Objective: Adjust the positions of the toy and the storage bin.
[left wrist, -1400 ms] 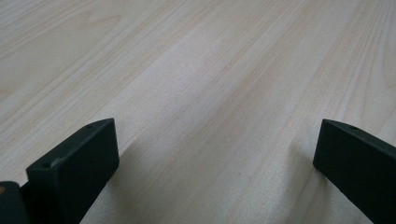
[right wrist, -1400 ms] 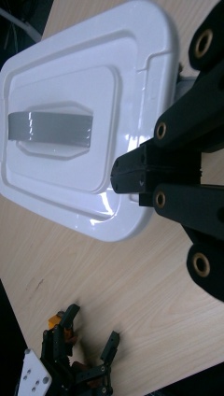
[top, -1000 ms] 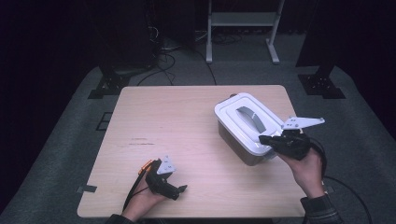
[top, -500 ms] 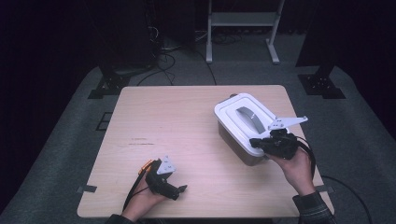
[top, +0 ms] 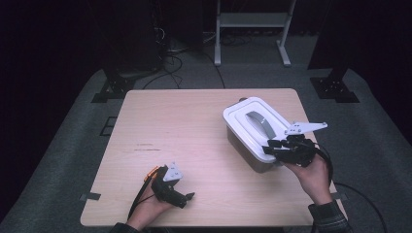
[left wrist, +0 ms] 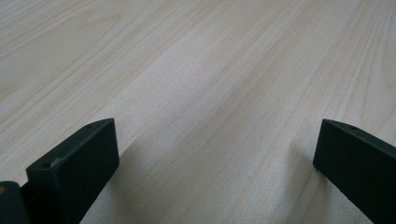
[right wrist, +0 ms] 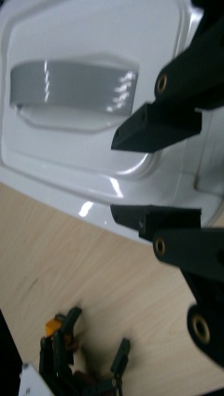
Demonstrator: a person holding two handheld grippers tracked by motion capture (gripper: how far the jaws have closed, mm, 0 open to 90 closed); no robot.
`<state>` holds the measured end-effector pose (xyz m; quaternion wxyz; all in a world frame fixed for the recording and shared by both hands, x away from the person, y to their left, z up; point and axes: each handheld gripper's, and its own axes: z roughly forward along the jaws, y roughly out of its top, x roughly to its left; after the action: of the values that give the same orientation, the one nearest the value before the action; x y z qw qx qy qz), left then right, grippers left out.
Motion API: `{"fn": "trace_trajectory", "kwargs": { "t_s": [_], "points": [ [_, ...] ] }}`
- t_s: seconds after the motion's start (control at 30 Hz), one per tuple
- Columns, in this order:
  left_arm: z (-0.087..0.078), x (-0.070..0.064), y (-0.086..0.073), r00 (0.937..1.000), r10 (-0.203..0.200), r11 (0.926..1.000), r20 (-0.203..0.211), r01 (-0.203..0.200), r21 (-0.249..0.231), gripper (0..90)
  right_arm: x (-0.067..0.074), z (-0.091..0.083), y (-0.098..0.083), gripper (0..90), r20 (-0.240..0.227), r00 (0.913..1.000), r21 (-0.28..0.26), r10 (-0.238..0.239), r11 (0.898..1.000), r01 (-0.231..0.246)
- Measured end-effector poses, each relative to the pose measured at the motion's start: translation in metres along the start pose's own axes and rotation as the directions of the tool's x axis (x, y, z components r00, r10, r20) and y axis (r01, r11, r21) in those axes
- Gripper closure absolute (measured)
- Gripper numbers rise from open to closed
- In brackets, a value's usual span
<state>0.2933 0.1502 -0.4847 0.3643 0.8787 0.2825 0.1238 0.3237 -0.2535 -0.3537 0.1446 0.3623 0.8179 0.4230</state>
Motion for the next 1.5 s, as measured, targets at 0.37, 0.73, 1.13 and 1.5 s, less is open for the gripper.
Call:
{"fn": "trace_trajectory", "kwargs": {
  "t_s": [0.37, 0.73, 1.13, 1.5],
  "points": [
    [0.000, 0.000, 0.000, 1.0000, -0.002, 1.0000, 0.000, 0.002, -0.003, 0.0, -0.017, -0.001, -0.004, 9.6, 0.200, 0.9780, 0.032, 0.059, 0.997, -0.067],
    [0.000, 0.000, 0.000, 1.0000, -0.002, 1.0000, 0.000, 0.002, -0.003, 0.0, -0.022, 0.005, -0.009, 8.5, 0.142, 0.9875, 0.016, 0.067, 0.997, -0.070],
    [0.000, 0.000, 0.000, 1.0000, -0.003, 1.0000, 0.000, 0.003, -0.002, 0.0, -0.010, 0.007, -0.009, 8.9, 0.147, 0.9884, 0.034, 0.039, 0.998, -0.044],
    [0.000, 0.000, 0.000, 1.0000, 0.000, 1.0000, 0.000, 0.000, 0.000, 0.0, 0.012, 0.005, -0.013, 9.1, 0.123, 0.9925, 0.034, 0.004, 0.999, -0.008]
  ]
}}
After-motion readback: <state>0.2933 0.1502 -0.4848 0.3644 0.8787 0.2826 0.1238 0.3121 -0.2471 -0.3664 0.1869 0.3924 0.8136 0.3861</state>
